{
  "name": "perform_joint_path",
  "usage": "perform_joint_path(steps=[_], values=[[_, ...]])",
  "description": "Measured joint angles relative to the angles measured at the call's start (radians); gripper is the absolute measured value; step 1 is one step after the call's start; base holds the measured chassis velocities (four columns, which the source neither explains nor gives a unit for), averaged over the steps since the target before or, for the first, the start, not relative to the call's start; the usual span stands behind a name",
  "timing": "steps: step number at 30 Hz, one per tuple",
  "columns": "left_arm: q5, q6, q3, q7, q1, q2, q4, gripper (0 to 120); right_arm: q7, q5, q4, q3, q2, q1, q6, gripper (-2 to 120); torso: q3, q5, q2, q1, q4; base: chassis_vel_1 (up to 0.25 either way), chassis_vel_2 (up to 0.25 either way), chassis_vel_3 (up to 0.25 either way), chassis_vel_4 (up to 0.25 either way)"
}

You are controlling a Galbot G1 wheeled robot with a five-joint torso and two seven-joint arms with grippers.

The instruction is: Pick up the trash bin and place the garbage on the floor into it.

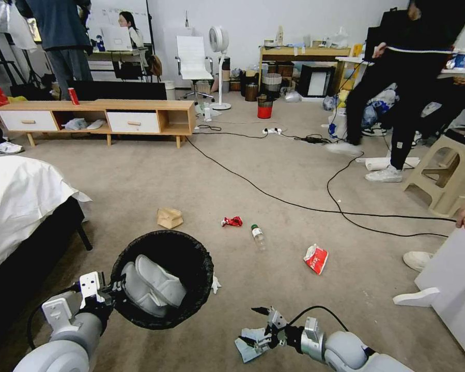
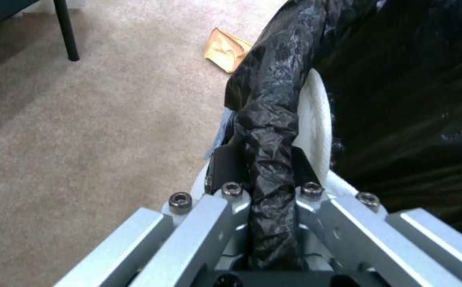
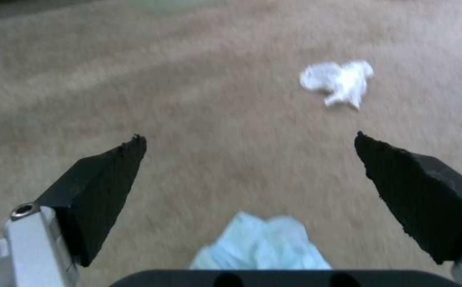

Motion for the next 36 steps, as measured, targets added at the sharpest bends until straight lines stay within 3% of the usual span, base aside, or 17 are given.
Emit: perform_joint_path(steps=[9, 11, 22, 36], values=[[0.005, -0.002, 0.002, 0.001, -0.001, -0.004, 0.009, 3, -0.044, -0.072, 0.003, 0.078, -0.011, -0.049, -0.135, 100, 0.0, -0.0001, 0.0, 0.0, -0.0001, 0.0, 0.0, 0.0, 0.0], [0.009, -0.003, 0.002, 0.001, -0.001, -0.004, 0.014, 3, -0.054, -0.14, 0.007, 0.121, -0.011, -0.064, -0.235, 100, 0.0, 0.0002, 0.0, 0.0, 0.0001, 0.0, 0.0, 0.0, 0.0], [0.011, -0.003, 0.004, 0.003, -0.004, -0.005, 0.022, 3, -0.058, -0.233, 0.026, 0.196, 0.002, -0.064, -0.444, 100, 0.0, 0.0001, 0.0, 0.0, 0.0001, 0.0, 0.0, 0.0, 0.0], [0.02, -0.005, 0.017, 0.006, -0.008, -0.012, 0.033, 3, -0.061, -0.249, -0.055, 0.2, 0.045, -0.026, -0.373, 100, 0.0, -0.0001, 0.0, 0.0, 0.0, 0.0, 0.0, 0.0, 0.0]])
